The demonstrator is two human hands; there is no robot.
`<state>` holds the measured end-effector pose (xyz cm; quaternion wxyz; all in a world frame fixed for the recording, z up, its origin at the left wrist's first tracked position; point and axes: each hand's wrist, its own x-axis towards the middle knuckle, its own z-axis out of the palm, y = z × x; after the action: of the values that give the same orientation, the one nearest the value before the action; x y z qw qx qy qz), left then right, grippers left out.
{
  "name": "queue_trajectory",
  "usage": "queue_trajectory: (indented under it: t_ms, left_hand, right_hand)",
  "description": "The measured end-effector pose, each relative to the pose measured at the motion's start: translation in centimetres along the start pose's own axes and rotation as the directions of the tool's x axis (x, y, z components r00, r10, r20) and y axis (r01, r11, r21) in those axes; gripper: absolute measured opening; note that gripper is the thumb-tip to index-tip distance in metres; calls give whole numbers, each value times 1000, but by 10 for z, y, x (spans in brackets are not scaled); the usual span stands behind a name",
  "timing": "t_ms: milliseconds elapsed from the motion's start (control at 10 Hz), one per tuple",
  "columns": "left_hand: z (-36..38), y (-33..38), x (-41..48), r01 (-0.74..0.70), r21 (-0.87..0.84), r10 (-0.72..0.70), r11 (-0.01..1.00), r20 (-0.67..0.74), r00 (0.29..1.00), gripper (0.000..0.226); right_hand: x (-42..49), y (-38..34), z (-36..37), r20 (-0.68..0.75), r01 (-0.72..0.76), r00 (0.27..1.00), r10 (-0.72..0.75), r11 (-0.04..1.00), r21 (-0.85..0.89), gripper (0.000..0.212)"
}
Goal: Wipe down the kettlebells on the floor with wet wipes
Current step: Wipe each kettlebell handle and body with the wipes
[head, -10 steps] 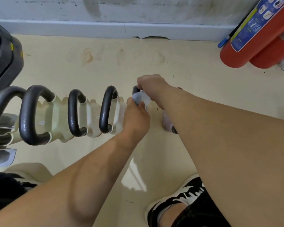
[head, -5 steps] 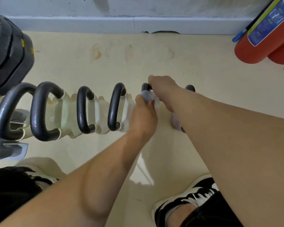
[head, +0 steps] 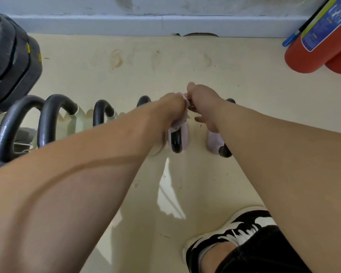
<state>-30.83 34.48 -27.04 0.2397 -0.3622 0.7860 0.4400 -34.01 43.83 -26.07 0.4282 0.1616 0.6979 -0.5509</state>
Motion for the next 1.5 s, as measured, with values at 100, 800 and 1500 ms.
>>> queue_trajectory:
  t_ms: [100,800,1500]
  left_hand:
    - [12,-8,-14,24,57,-19,998,-81,997,33]
    - [11,-38,-33,-10,50,10,999,-2,1000,57]
    - [36,-79,-43,-210,8,210,978,-106,972,53]
  right_hand:
    - [1,7,-5,-108,-27,994,13,991,-132,36]
    - [-9,25,2,-34,-89,996,86,991,-101,38]
    - [-23,33,8,-54,-204,979,198,965,-163,46]
